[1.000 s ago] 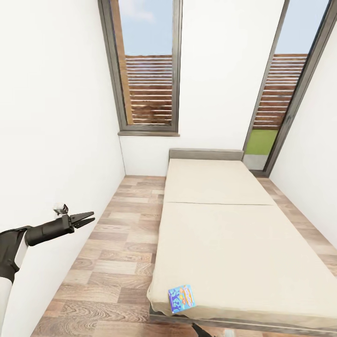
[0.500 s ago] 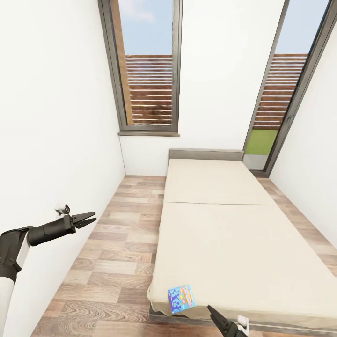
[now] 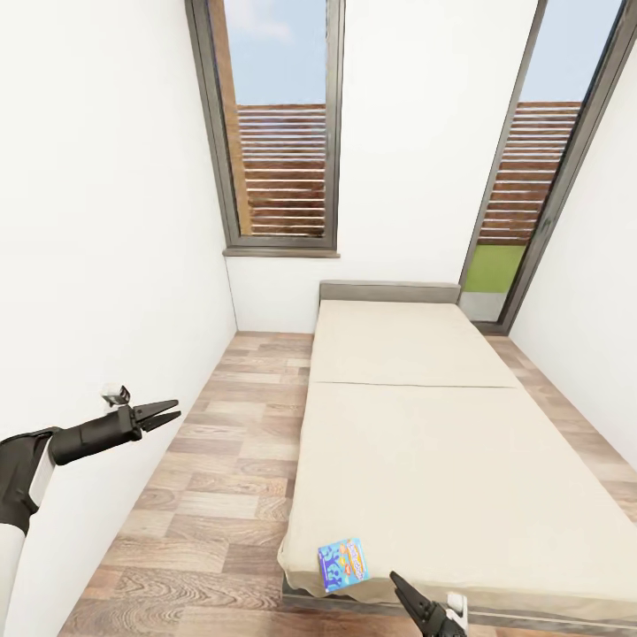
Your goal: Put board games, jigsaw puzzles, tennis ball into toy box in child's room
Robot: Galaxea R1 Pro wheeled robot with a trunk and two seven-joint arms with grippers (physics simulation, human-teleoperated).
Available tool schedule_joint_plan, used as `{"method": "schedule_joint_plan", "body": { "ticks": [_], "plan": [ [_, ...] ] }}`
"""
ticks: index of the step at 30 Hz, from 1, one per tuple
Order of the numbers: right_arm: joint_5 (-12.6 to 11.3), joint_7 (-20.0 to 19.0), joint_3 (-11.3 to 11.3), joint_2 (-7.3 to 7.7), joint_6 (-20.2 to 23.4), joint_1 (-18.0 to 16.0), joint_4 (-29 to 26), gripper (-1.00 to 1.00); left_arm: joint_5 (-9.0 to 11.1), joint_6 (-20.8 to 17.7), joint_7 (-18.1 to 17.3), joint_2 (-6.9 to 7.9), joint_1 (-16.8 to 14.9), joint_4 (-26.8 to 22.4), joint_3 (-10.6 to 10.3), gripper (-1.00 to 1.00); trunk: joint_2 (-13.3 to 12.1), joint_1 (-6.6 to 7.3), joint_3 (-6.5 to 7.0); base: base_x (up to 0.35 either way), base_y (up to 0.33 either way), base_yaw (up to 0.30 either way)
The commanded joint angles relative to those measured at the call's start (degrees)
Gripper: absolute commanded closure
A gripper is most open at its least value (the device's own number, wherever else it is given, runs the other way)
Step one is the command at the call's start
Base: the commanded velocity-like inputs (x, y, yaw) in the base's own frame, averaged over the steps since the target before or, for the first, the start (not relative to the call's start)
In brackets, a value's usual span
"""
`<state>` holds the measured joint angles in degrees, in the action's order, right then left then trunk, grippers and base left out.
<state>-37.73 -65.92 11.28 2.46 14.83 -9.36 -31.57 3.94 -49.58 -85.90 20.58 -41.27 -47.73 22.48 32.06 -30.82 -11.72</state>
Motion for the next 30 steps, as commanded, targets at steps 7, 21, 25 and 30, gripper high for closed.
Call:
{"method": "schedule_joint_plan", "body": {
  "ticks": [7, 21, 25, 30],
  "plan": [
    [-0.43, 0.89, -0.10, -0.67, 0.35, -0.73, 0.10, -1.00, 0.04, -0.76, -0.23, 0.03, -0.04, 0.00, 0.02, -1.00, 0.09, -0.02, -0.10, 0.000, 0.000, 0.000],
    [-0.26, 1.22, -0.25, -0.78, 0.07, -0.83, 0.49, -1.00, 0.10, -0.96, -0.23, 0.23, -0.04, 0.00, 0.10, -1.00, 4.10, -2.22, -1.89, 0.000, 0.000, 0.000],
    [-0.07, 1.24, -0.29, -0.79, 0.04, -0.83, 0.50, -1.00, 0.10, -0.96, -0.23, 0.14, -0.04, 0.00, 0.05, -1.00, 5.70, -3.09, -2.61, 0.000, 0.000, 0.000],
    [0.12, 1.28, -0.41, -0.79, 0.09, -0.83, 0.49, -1.00, 0.07, -0.96, -0.23, 0.01, -0.04, 0.00, 0.03, -1.00, 7.71, -4.19, -3.51, 0.000, 0.000, 0.000]
  ]
}}
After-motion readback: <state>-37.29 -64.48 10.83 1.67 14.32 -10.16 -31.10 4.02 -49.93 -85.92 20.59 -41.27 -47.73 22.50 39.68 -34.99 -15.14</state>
